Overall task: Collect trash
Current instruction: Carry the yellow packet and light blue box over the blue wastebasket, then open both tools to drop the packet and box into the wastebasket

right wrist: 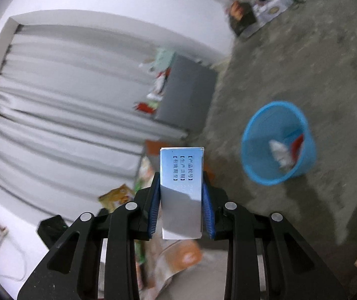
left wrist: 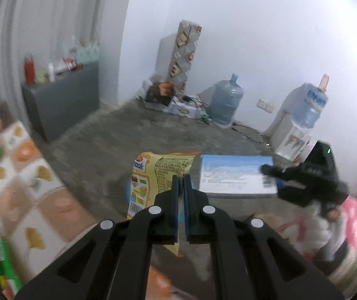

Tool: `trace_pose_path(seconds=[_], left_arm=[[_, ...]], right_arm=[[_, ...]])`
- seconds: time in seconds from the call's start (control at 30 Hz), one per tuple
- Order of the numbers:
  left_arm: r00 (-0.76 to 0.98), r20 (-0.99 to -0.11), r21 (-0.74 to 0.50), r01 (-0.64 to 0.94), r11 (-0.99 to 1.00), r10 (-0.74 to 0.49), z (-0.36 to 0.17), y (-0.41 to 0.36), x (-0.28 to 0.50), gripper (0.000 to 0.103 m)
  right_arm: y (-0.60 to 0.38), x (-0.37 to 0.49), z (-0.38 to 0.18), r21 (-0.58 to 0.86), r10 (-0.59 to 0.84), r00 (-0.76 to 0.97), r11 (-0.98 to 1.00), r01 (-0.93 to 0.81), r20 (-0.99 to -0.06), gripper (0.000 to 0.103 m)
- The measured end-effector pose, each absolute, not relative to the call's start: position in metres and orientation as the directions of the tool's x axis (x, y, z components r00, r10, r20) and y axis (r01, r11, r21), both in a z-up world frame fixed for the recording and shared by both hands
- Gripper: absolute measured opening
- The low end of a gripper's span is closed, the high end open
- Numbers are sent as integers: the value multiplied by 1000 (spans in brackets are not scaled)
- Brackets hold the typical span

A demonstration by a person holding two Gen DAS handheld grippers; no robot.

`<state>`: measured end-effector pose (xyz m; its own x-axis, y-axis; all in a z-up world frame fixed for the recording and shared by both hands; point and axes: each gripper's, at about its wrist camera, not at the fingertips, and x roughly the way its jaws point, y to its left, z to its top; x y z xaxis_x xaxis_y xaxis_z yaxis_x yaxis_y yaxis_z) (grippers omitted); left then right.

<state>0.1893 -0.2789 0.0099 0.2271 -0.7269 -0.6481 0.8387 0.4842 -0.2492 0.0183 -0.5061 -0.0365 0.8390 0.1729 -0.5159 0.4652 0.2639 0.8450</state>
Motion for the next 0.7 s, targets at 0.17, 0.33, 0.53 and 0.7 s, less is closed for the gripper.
trace_pose_path(seconds=[0.17, 0.33, 0.53, 0.7], left_arm=[[93, -665, -394, 799, 454, -741, -11, -323, 220, 3], [20, -690, -450, 772, 450, -724, -33, -371, 242, 4], [59, -733, -419, 746, 518, -678, -66, -417, 266, 57], [60, -776, -437, 666, 604, -628, -101, -411, 284, 61]], right_arm=[[-524, 28, -51, 784, 106, 792, 270, 559, -602, 28], [-537, 51, -71, 721, 58, 736, 269, 639, -674, 28], [-554, 76, -116, 703, 14, 712, 171, 690, -702, 65], [-555, 67, -172, 592, 18, 592, 65, 803, -805, 65]])
